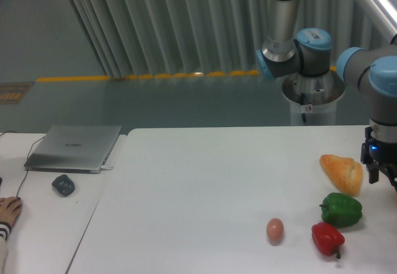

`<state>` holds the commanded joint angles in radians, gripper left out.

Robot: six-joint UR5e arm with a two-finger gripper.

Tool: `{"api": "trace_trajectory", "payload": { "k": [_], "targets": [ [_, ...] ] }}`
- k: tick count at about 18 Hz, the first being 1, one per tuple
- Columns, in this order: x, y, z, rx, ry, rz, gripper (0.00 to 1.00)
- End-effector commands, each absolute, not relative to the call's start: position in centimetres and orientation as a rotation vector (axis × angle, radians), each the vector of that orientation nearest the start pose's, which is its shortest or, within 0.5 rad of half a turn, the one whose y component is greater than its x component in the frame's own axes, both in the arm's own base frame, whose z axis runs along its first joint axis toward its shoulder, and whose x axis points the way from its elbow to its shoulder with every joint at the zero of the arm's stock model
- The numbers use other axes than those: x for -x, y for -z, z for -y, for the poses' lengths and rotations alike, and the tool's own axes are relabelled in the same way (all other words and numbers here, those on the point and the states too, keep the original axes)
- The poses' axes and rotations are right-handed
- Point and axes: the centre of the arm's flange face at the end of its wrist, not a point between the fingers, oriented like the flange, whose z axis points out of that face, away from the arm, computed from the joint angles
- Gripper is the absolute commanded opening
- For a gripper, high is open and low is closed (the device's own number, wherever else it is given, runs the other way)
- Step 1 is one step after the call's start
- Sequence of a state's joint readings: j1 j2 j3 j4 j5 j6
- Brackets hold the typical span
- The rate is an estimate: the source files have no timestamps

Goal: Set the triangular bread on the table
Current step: 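Lift the open gripper up away from the bread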

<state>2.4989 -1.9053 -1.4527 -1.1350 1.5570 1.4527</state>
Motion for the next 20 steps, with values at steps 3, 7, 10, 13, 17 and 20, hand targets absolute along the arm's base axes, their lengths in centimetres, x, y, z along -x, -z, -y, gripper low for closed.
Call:
{"api": "trace_trajectory", "payload": {
  "k": [3,7,10,13,17,20],
  "targets": [
    [42.0,-40.1,-50.2,2.934,-0.285,-0.817,1.0],
    [41.1,-40.0,-50.1,2.991,-0.28,-0.816,1.0],
    [40.5,-40.9,-50.4,3.017,-0.327,-0.838,1.0],
    [39.1,-41.2,-50.4,3.01,-0.327,-0.856,1.0],
    [38.5,-41.3,-50.7,2.999,-0.331,-0.871,1.0],
    [37.9,-41.9,-51.0,2.987,-0.347,-0.884,1.0]
  ]
}}
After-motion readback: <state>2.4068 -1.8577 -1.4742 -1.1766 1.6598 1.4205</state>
